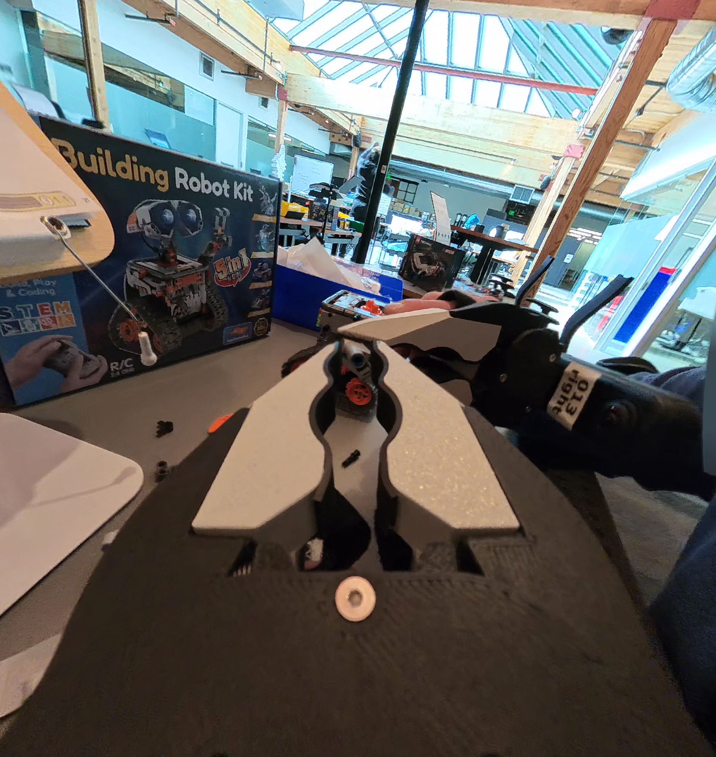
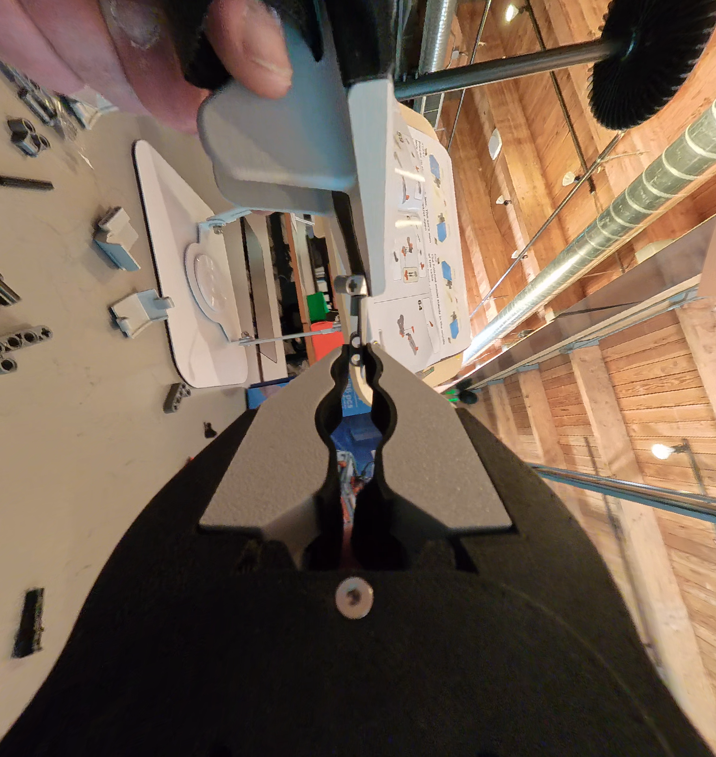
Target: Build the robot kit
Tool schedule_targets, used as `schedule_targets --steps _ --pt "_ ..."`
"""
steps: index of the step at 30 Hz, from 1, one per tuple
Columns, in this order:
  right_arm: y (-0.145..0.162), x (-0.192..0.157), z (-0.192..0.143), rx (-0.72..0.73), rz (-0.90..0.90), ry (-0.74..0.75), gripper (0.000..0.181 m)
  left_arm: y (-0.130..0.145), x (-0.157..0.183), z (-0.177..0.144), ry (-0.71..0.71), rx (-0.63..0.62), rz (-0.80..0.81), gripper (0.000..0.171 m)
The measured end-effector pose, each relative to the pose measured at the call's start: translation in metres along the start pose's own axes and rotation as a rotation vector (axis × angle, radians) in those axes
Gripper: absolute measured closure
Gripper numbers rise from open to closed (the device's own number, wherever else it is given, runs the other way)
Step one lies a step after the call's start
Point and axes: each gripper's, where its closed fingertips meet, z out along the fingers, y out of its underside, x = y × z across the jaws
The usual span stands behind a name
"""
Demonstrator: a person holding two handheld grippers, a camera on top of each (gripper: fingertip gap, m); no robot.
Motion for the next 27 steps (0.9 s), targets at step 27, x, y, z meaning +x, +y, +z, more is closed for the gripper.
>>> schedule_targets --steps 27 --pt "0.002 -0.016 -0.005 0.049 0.225 -0.199 0.176 0.010 -0.004 -0.003 -0.179 -0.149 0.762 0.143"
